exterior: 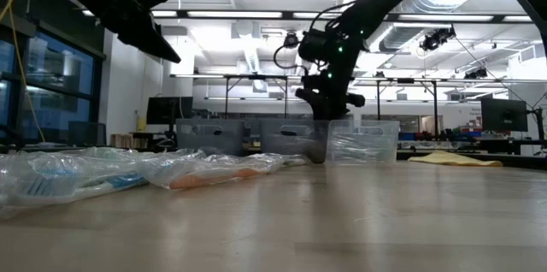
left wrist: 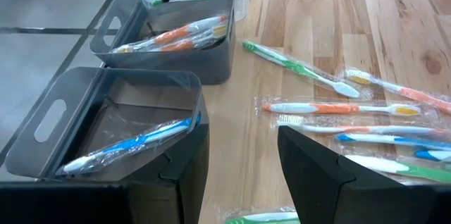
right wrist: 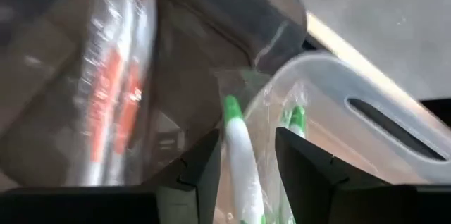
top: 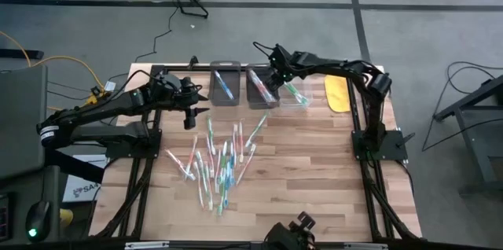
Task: Pick & Place Toothbrushes
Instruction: Adjust the green toothbrush in the bin
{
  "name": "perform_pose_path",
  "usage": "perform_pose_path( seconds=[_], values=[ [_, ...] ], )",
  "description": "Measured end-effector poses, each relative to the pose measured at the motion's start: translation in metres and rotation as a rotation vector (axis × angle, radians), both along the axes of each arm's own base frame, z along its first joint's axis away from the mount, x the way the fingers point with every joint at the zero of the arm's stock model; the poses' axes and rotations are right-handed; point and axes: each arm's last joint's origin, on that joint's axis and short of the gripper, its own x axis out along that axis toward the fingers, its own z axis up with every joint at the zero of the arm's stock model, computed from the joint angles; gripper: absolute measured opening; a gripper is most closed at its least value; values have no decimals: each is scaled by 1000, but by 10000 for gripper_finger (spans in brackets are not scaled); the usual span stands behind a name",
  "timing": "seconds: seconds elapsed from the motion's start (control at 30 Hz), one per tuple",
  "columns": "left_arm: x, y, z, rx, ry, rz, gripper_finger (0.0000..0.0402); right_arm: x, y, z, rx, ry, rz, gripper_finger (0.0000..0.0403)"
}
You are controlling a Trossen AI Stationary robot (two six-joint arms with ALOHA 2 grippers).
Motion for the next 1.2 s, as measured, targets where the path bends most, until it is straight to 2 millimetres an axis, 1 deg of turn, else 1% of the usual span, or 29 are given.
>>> perform_pose_path(
  seconds=[0.13,0.23,0.33,0.4,0.5,0.7,0.83,1.0,1.2],
  values=[
    [0,0,0,0,0,0,163,0,0,0,-12,1,-2,104],
    [0,0,0,0,0,0,163,0,0,0,-11,4,2,69],
    [0,0,0,0,0,0,163,1,0,1,-15,2,15,23],
    [0,0,0,0,0,0,163,1,1,2,-18,2,20,9],
    [0,0,0,0,1,0,163,1,3,5,-26,2,15,5],
    [0,0,0,0,0,0,163,-5,3,19,-58,-22,-70,3],
    [0,0,0,0,0,0,163,-14,-5,16,-26,-2,-125,3],
    [0,0,0,0,1,0,163,-19,-10,6,17,37,-140,3],
    [0,0,0,0,1,0,163,-16,-9,7,96,-40,-82,8]
  ],
)
